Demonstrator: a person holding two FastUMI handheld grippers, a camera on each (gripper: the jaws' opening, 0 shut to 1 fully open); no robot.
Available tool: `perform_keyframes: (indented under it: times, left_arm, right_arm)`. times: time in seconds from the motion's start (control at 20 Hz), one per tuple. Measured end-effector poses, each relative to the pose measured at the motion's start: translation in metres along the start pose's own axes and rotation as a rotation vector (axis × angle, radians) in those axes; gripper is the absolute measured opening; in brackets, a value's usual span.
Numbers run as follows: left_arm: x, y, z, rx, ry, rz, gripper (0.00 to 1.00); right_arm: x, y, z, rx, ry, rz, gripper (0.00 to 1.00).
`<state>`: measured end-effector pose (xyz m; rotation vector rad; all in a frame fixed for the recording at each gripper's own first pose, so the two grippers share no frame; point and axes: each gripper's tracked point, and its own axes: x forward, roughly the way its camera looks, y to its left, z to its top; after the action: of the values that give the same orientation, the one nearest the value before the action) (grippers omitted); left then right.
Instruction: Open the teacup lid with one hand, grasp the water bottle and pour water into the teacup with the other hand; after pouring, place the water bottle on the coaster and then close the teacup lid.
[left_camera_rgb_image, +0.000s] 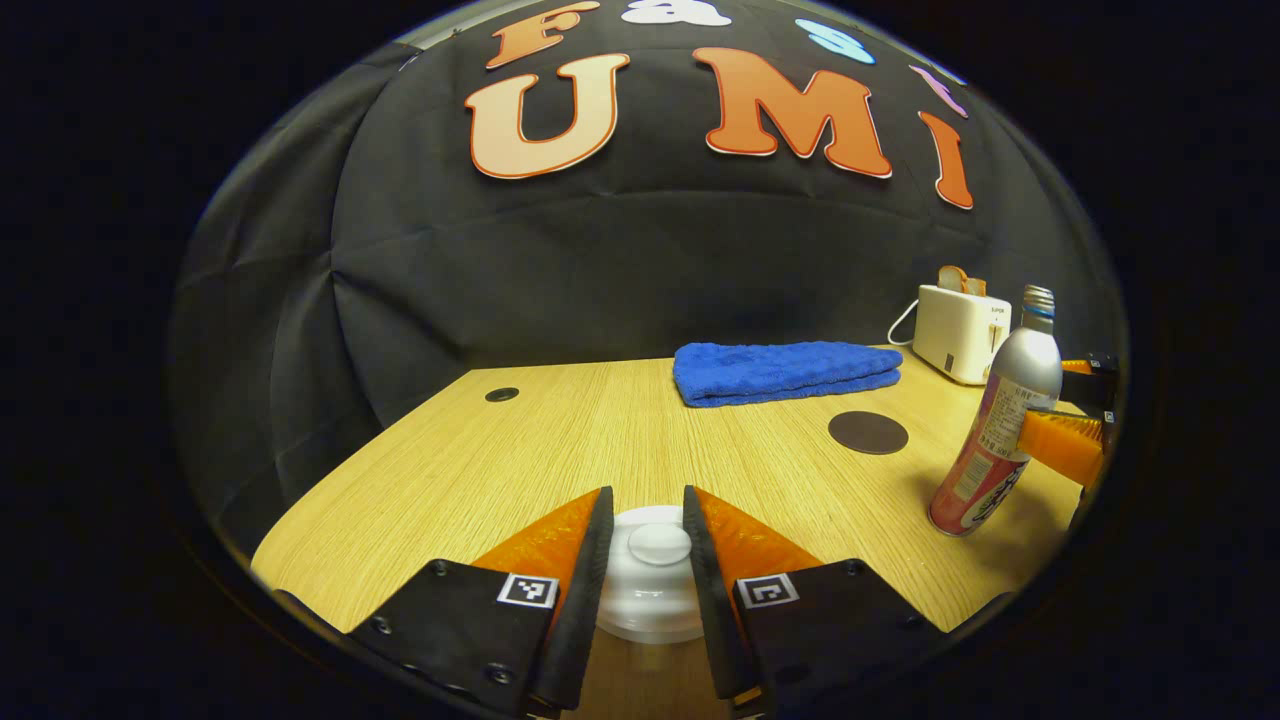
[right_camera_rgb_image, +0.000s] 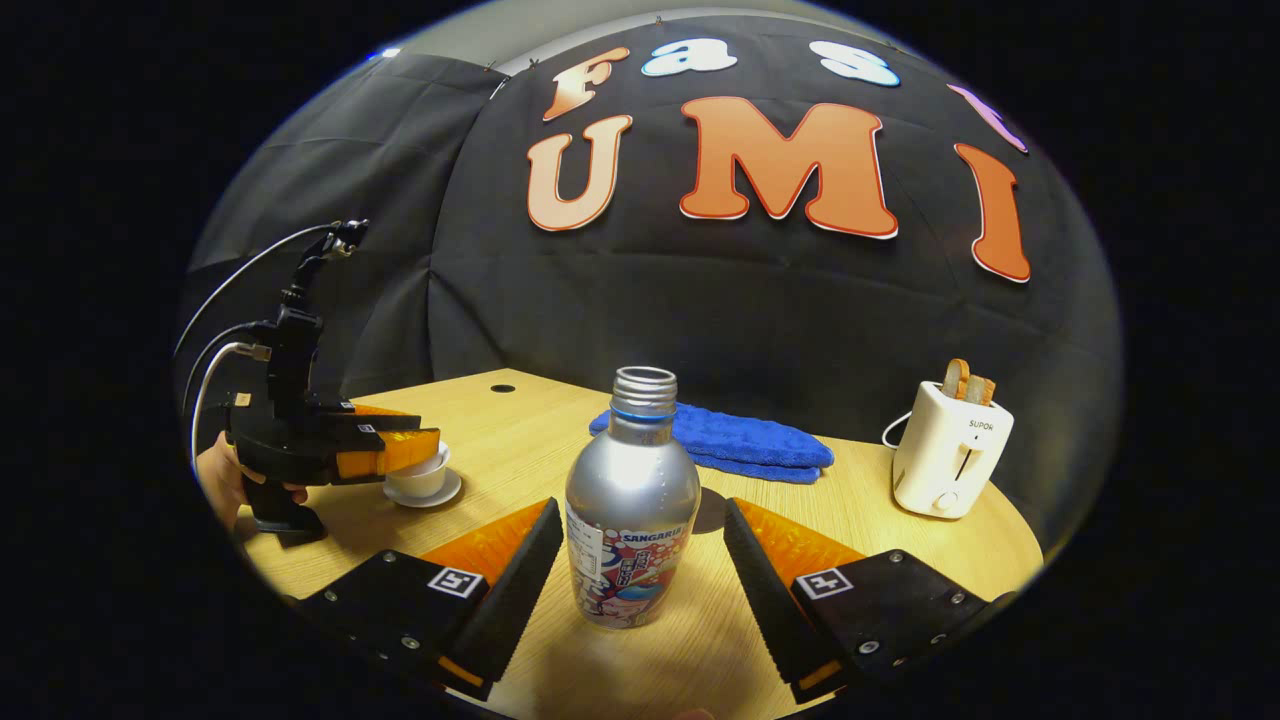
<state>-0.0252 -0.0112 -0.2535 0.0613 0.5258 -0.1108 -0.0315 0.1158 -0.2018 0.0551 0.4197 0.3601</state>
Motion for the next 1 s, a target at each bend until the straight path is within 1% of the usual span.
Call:
perform_keyframes:
  times: [0.05, 0.1, 0.25, 0.3, 0.4, 0.65, 0.7, 0.75, 0.9, 0.95, 1.0]
  left_arm:
    - [0.001, 0.002, 0.001, 0.009, -0.01, 0.007, 0.46]
    - [0.002, 0.001, 0.0, 0.012, -0.005, 0.011, 0.37]
    - [0.001, 0.001, 0.0, 0.008, -0.021, 0.011, 0.36]
    - [0.0, -0.001, 0.002, 0.006, -0.024, 0.005, 0.32]
    - [-0.002, -0.001, 0.009, -0.004, -0.047, 0.0, 0.32]
    - [-0.012, 0.008, 0.034, -0.002, -0.127, 0.044, 0.31]
    - [-0.015, 0.011, 0.037, -0.004, -0.141, 0.054, 0.27]
    - [-0.017, 0.012, 0.038, -0.005, -0.15, 0.057, 0.31]
    - [-0.023, 0.018, 0.039, -0.009, -0.163, 0.066, 0.32]
    - [-0.024, 0.02, 0.039, -0.011, -0.168, 0.069, 0.27]
    - [-0.027, 0.024, 0.04, -0.013, -0.174, 0.076, 0.31]
  right_arm:
    - [0.001, 0.0, 0.0, -0.001, 0.003, 0.001, 0.98]
    - [0.002, 0.002, -0.001, -0.002, 0.005, 0.003, 0.98]
    - [0.003, 0.001, -0.003, -0.002, 0.009, 0.002, 0.98]
    - [0.004, 0.0, -0.004, 0.0, 0.012, 0.001, 0.98]
    - [0.006, 0.001, -0.006, 0.01, 0.023, 0.001, 0.98]
    - [0.009, 0.004, -0.019, 0.018, 0.071, 0.005, 0.97]
    - [0.01, 0.006, -0.024, 0.02, 0.085, 0.01, 0.96]
    - [0.011, 0.008, -0.027, 0.021, 0.096, 0.014, 0.96]
    - [0.017, 0.012, -0.035, 0.026, 0.12, 0.017, 0.97]
    - [0.019, 0.013, -0.04, 0.031, 0.136, 0.015, 0.96]
    - [0.02, 0.013, -0.045, 0.036, 0.151, 0.013, 0.95]
